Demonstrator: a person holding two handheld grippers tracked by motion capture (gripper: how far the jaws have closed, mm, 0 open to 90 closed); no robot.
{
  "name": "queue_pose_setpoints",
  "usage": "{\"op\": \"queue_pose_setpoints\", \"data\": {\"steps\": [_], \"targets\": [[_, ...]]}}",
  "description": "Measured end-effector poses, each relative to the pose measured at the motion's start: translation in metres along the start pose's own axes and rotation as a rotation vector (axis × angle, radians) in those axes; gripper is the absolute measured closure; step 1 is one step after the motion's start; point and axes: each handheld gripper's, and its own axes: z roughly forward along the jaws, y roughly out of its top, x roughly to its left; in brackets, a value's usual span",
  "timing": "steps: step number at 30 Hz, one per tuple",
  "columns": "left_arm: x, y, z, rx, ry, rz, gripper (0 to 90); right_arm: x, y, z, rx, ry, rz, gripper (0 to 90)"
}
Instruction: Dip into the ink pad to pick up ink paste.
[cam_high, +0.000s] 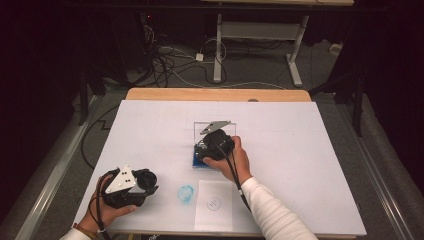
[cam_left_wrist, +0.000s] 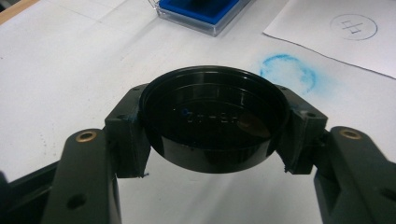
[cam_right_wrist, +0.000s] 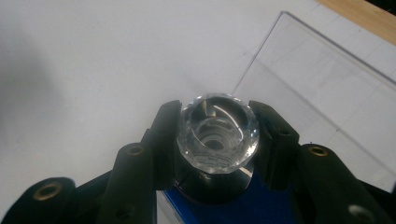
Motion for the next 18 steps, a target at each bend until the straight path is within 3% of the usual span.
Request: {"op": "queue_pose_setpoints", "data": {"steps": [6, 18], "targets": [[0.0, -0.0001, 0.0008, 0.007, -0.003, 0.003, 36.2, 0.0004, -0.0048, 0.0068, 0.031, -0.002, 0.016, 57.3], [-0.0009, -0.0001, 0.0027, 0.015, -0.013, 0.004, 36.2, -0.0015, -0.0076, 0.0073, 0.019, -0.012, 0.017, 57.2]]}}
